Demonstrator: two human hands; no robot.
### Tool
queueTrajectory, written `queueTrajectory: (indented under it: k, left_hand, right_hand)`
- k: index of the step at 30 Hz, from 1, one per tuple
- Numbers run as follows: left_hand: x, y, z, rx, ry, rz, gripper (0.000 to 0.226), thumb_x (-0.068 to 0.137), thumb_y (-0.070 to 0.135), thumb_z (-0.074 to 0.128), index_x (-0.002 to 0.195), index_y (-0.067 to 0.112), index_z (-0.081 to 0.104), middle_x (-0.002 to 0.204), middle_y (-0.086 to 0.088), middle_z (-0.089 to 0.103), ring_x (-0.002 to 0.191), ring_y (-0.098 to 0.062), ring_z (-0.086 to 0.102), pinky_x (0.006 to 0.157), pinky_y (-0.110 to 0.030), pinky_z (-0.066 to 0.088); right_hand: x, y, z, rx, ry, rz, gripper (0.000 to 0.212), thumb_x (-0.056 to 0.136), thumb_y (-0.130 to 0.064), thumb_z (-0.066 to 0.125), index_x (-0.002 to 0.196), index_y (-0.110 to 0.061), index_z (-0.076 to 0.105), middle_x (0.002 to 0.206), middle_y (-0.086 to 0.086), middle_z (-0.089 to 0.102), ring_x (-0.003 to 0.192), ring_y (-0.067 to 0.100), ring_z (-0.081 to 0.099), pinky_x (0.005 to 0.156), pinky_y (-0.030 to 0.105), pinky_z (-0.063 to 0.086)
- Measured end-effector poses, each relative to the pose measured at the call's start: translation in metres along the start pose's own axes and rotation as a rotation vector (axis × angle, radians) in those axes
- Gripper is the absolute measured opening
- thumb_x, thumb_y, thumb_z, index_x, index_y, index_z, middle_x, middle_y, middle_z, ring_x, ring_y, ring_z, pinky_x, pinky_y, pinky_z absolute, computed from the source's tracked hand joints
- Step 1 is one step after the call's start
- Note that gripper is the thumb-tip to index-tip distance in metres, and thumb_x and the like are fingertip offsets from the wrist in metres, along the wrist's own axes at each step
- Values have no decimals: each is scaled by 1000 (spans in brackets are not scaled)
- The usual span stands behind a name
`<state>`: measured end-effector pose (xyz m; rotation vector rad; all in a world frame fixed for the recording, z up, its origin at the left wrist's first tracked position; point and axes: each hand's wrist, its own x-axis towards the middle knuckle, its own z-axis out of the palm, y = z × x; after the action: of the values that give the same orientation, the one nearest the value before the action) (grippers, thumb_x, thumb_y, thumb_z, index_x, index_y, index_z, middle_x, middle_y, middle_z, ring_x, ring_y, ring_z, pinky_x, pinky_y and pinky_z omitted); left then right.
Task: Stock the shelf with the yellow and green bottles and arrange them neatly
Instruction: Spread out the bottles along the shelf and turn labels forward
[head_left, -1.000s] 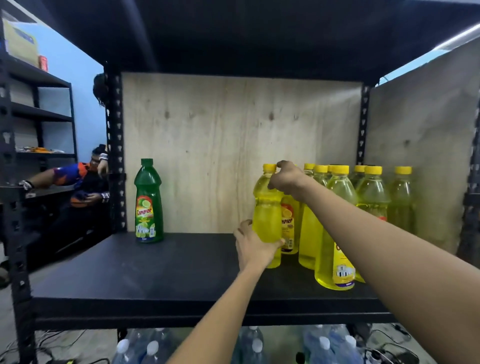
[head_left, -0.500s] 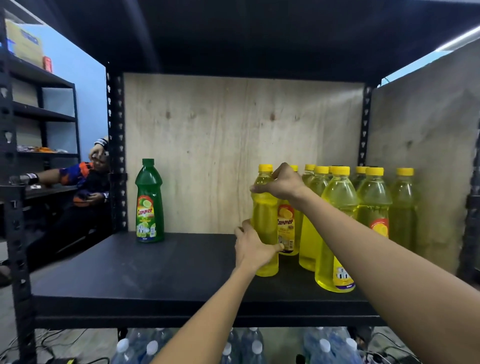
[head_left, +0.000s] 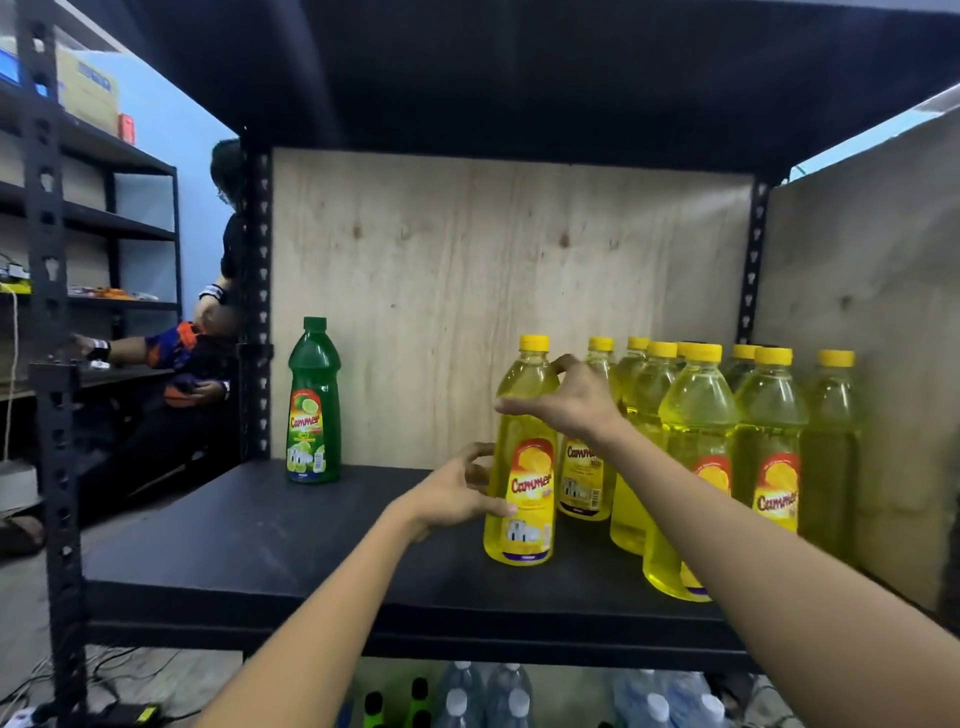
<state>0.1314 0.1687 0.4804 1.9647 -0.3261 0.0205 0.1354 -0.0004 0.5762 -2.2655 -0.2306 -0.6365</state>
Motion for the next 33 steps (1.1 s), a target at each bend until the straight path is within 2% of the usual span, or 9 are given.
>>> queueTrajectory:
  k: [3, 6, 9, 12, 14, 22, 25, 30, 33]
  left_hand:
    - [-18, -15, 26, 15, 245, 41, 96, 66, 15, 90, 145, 25, 37, 118, 10, 63, 106, -9, 65, 95, -37, 54]
    - [-28, -21, 60, 122, 438, 27, 99, 63, 30, 90, 145, 25, 36, 125, 7, 63, 110, -11, 64, 99, -36, 51]
    - [-26, -19, 87, 238, 548, 20, 100, 63, 41, 87, 145, 26, 32, 128, 5, 58, 120, -18, 57, 103, -38, 46]
    - [-19, -11, 101, 251, 575, -52, 117, 70, 37, 86, 155, 18, 9, 141, -5, 44, 130, -25, 48, 107, -41, 41]
    - [-17, -8, 103, 295, 583, -81, 113, 76, 33, 83, 156, 16, 4, 143, -8, 41, 131, -28, 47, 106, -41, 42]
    - [-1, -17, 53, 358, 658, 26, 101, 80, 27, 80, 152, 12, 11, 142, -9, 42, 125, -30, 53, 104, -43, 44]
    - [16, -23, 20, 393, 685, 45, 99, 80, 29, 80, 150, 8, 13, 140, -9, 43, 111, -28, 64, 100, -42, 44]
    - [50, -50, -31, 438, 688, 49, 96, 78, 24, 80, 147, 5, 16, 135, -12, 42, 106, -30, 65, 96, -44, 49]
    - [79, -76, -54, 423, 679, 28, 95, 75, 21, 82, 143, 13, 17, 132, -11, 43, 107, -31, 63, 91, -47, 54]
  right_hand:
    - [-7, -1, 15, -15, 118, 6, 104, 55, -66, 83, 136, -13, 46, 135, 15, 46, 121, 33, 52, 96, 40, 49]
    - [-6, -1, 16, 54, 39, 45, 97, 59, -51, 88, 136, -13, 43, 133, 14, 54, 120, 33, 55, 96, 45, 52]
    - [-7, -1, 14, 38, 8, 24, 94, 61, -37, 91, 137, -10, 42, 131, 15, 58, 120, 34, 55, 94, 48, 52]
    - [-8, -2, 13, 43, 33, 14, 100, 59, -39, 92, 141, -11, 42, 133, 15, 58, 121, 34, 56, 93, 45, 54]
    - [-10, -3, 12, 44, 41, 14, 102, 58, -40, 92, 142, -11, 42, 133, 16, 58, 122, 34, 56, 93, 44, 54]
    - [-21, -34, 34, 119, 212, -178, 80, 63, -38, 89, 130, -15, 52, 118, 11, 67, 108, 30, 63, 82, 34, 52]
    - [-6, -50, 60, 169, 233, -245, 78, 61, -37, 89, 126, -16, 52, 111, 11, 68, 100, 31, 65, 76, 33, 51]
    - [25, -62, 114, 187, 253, -272, 75, 59, -38, 90, 121, -18, 52, 108, 9, 69, 94, 30, 65, 71, 31, 50]
    - [45, -59, 145, 180, 257, -273, 75, 60, -41, 88, 121, -19, 50, 107, 9, 68, 95, 30, 66, 73, 32, 51]
